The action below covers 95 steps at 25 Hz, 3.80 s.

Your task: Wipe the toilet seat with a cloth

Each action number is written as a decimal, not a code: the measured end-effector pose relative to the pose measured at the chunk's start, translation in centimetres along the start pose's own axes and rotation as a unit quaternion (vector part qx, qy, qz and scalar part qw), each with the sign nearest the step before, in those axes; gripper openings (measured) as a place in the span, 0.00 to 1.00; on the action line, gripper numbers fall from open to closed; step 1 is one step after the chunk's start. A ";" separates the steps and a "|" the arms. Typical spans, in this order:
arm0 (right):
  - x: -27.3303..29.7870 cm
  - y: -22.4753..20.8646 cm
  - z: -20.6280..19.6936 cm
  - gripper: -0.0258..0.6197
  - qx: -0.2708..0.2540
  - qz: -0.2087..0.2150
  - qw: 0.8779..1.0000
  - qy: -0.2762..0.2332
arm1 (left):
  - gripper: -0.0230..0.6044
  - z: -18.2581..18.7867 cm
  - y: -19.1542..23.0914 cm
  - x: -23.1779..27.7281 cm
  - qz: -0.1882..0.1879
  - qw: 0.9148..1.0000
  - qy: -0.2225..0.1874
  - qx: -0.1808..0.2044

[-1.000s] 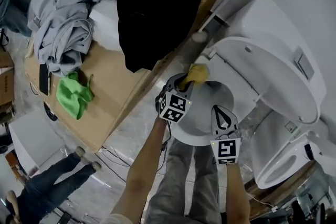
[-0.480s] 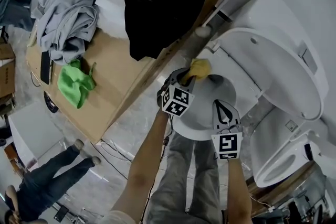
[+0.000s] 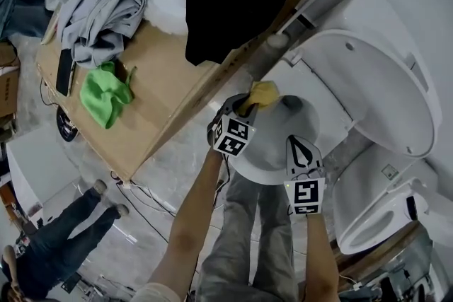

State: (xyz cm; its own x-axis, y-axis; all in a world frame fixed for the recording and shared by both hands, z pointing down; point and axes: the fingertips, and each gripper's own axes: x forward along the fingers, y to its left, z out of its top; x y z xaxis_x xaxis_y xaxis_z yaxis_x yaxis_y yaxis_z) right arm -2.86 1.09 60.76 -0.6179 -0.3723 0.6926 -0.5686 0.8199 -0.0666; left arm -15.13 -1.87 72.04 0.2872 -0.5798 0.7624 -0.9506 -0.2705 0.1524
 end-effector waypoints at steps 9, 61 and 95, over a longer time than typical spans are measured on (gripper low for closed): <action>-0.6 1.9 -0.4 0.05 -0.013 0.020 1.000 0.003 | 0.20 -3.0 0.3 -2.4 0.009 1.000 0.002 -0.021; -6.8 8.7 -11.0 0.05 -0.027 0.086 0.995 0.050 | 0.20 -17.1 -10.0 -11.7 0.034 0.991 0.021 -0.130; -11.5 5.8 -18.5 0.05 0.055 0.029 0.994 0.087 | 0.20 -16.9 -20.3 -9.1 -0.050 0.994 0.069 -0.069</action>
State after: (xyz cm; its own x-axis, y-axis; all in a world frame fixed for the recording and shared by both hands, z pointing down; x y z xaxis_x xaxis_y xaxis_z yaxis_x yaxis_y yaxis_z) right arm 11.04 18.16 65.70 -0.5529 -0.2374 0.7987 -0.5976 0.7810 -0.1815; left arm -0.46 21.89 72.67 0.3716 -0.4410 0.8169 -0.9277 -0.2088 0.3093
